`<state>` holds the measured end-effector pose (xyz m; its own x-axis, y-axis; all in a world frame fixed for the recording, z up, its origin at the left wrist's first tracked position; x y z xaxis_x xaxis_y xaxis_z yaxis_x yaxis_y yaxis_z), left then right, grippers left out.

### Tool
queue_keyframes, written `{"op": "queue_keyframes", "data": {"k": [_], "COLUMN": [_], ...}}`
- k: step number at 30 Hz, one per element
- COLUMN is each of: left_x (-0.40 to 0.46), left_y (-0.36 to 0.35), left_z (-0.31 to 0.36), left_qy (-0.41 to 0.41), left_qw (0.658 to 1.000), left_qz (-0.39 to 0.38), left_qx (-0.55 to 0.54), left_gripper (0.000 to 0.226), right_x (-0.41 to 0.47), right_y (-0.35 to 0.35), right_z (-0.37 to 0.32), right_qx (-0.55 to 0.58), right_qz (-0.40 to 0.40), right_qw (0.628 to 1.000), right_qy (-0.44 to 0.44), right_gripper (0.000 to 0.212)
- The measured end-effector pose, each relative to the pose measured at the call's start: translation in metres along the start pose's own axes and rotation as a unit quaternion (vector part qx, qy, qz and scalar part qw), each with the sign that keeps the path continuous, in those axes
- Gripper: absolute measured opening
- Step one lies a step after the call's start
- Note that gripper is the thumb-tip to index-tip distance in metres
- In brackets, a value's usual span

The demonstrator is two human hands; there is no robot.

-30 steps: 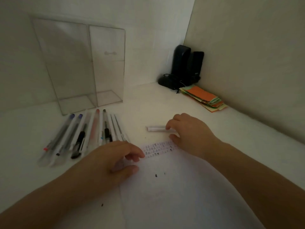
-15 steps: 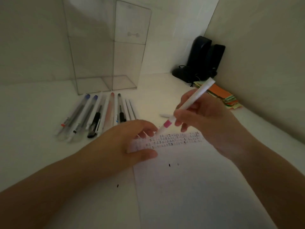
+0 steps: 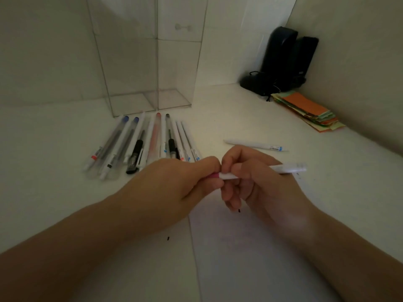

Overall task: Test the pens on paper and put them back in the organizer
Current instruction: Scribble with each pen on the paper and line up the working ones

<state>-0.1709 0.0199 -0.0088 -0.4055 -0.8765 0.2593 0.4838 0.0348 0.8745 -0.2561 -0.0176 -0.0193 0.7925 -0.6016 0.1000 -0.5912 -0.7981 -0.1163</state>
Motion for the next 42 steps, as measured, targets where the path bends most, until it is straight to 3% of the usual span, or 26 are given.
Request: {"op": "queue_keyframes", "data": {"k": [3, 5, 8, 11, 14, 20, 42], "left_x": [0.003, 0.004, -0.004, -0.010, -0.010, -0.009, -0.008], "left_y": [0.000, 0.005, 0.012, 0.004, -0.003, -0.004, -0.004], "left_z": [-0.002, -0.015, -0.040, -0.045, -0.045, -0.043, -0.041], "left_qy": [0.022, 0.090, 0.168, 0.166, 0.167, 0.173, 0.142], "left_qw": [0.998, 0.990, 0.980, 0.976, 0.972, 0.968, 0.976], "left_qz": [-0.020, -0.031, -0.056, -0.144, -0.165, -0.173, -0.158], "left_qx": [-0.050, -0.099, -0.095, -0.003, 0.022, 0.045, 0.035], "left_gripper": [0.027, 0.037, 0.051, 0.055, 0.055, 0.063, 0.050], "right_x": [0.000, 0.000, -0.002, 0.000, 0.003, 0.005, 0.008], "right_y": [0.005, 0.007, 0.019, 0.019, 0.014, 0.011, 0.005], "right_z": [-0.001, -0.001, 0.002, 0.007, 0.009, 0.005, 0.007], "right_qx": [0.005, 0.019, -0.064, -0.150, -0.231, -0.308, -0.339], "right_qz": [0.002, 0.022, 0.125, 0.149, 0.127, 0.157, 0.120], "right_qw": [1.000, 1.000, 0.990, 0.975, 0.960, 0.938, 0.933], "right_qy": [0.008, 0.010, -0.016, -0.070, -0.098, -0.026, -0.011], "right_gripper": [0.019, 0.027, 0.032, 0.024, 0.021, 0.026, 0.026]}}
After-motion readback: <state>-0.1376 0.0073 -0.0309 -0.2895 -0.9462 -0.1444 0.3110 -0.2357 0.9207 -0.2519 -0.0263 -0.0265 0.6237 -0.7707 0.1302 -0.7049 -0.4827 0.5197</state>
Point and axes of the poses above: each hand's wrist, its own x-axis towards the middle knuckle, its own y-axis out of the back of the hand, z = x × y, the point moved 8 cm from there along x, towards the middle knuckle, and after that the axes turned 7 degrees about -z, right-handed, at the moved point
